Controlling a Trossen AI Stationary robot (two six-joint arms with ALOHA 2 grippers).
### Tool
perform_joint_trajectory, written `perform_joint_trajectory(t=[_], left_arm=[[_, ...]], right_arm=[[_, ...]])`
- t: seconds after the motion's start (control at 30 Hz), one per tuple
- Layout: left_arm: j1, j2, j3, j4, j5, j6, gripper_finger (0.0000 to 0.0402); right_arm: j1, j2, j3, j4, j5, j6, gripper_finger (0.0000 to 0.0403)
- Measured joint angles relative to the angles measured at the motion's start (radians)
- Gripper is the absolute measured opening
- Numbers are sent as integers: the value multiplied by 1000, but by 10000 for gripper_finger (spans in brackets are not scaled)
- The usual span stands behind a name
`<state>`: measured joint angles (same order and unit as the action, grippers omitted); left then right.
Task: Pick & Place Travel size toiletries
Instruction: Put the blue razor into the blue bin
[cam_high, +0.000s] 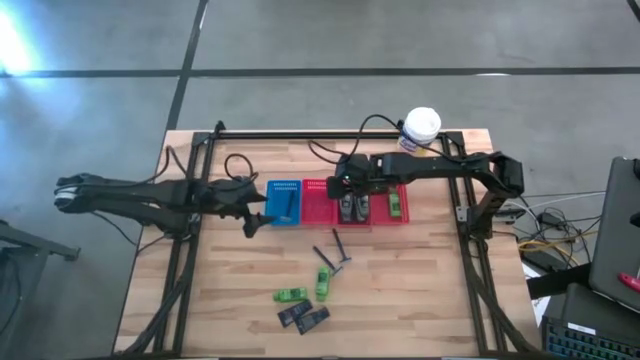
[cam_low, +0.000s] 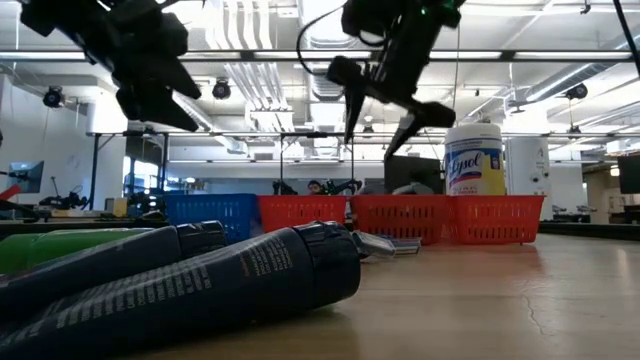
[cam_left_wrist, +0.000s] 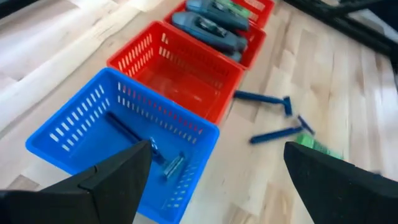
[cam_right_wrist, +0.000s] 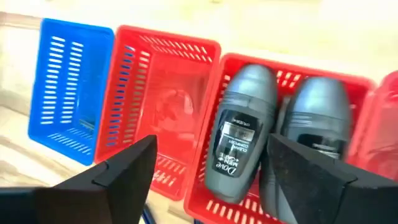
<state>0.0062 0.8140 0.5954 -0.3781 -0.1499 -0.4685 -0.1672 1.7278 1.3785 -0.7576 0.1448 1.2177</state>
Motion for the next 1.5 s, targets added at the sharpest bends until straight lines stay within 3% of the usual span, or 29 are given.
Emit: perform_joint_trajectory(t=[0.17,0.27,0.4,0.6,0.83,1.5], left_arm=[[0,-6,-45,-3,94,68,369],[-5,7,-76,2,192,65,369],[-22,25,-105,1,235,11,369],[-51,39,-113,9,237,-78,369],[-69,41,-113,86,235,-203,369],[-87,61,-113,164,210,-424,369]], right_arm=[[46,1,71,-30,19,-48,328],[96,1,95,-54,16,-34,338],[169,1,102,-95,-2,-15,346],[276,9,60,-130,-22,19,345],[376,9,-7,-129,-9,73,313],[386,9,-214,178,10,84,254]])
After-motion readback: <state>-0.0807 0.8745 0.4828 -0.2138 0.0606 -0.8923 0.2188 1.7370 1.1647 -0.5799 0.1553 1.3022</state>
